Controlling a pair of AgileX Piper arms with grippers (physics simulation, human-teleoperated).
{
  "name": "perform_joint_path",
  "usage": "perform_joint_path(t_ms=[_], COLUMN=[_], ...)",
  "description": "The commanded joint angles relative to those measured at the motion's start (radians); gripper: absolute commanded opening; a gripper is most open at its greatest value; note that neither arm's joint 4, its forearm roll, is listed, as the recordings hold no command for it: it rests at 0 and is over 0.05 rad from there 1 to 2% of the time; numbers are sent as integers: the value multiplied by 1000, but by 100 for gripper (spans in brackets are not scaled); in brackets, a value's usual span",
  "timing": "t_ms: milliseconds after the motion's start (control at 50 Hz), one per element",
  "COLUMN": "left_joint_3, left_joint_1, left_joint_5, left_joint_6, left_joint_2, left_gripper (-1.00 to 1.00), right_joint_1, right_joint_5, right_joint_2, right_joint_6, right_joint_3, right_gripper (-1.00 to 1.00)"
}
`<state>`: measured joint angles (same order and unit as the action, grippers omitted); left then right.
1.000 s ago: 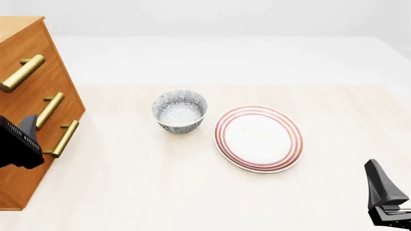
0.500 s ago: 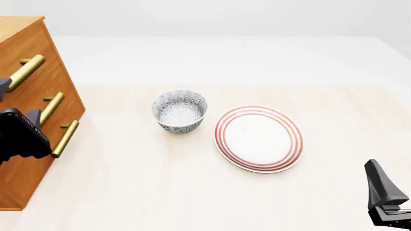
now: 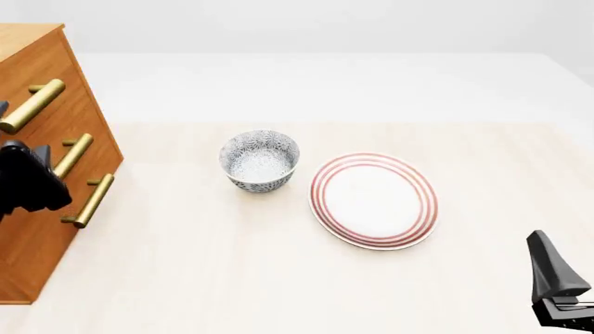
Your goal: Open the top drawer of the cabinet.
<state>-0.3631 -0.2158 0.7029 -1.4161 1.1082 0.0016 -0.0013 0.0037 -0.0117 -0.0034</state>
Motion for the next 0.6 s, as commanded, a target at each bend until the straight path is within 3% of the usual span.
perform_joint_path(t_ms=[20, 600], left_joint_3=[-43, -112], left_joint_1=[-24, -66], left_joint_5=[16, 73], left_joint_6=[4, 11], left_joint_2=[52, 208], left_gripper=[100, 100], right_joint_1=[0, 0], right_joint_5=[0, 0], right_joint_2=[0, 0], right_joint_6=[0, 0], right_joint_3=[0, 0], right_gripper=[100, 100])
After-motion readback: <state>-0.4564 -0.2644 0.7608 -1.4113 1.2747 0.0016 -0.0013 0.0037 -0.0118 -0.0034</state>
